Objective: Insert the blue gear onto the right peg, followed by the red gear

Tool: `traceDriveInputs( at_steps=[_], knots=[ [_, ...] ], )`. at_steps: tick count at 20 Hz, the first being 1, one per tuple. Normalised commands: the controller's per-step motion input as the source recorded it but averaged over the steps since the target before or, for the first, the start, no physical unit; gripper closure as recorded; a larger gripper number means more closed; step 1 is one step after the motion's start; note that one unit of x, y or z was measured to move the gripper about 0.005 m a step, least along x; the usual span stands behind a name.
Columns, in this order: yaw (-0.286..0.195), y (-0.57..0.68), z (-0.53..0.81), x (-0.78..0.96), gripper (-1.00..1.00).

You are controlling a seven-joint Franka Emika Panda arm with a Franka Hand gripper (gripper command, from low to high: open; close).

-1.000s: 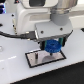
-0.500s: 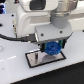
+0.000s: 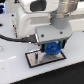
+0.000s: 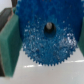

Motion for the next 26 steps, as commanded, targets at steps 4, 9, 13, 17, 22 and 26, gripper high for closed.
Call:
traceDriveInputs(
  at_steps=[4,9,13,17,22,26],
  knots=[
    [0.000,-0.02,0.04,0.09,1.00],
    [0.000,-0.04,-0.11,0.12,1.00],
    [0.000,0.00,-0.23,0.19,1.00],
    [0.000,0.01,-0.11,0.17,1.00],
    [0.000,0.06,-0.07,0.09,1.00],
    [0.000,0.12,0.10,0.03,-1.00]
  ],
)
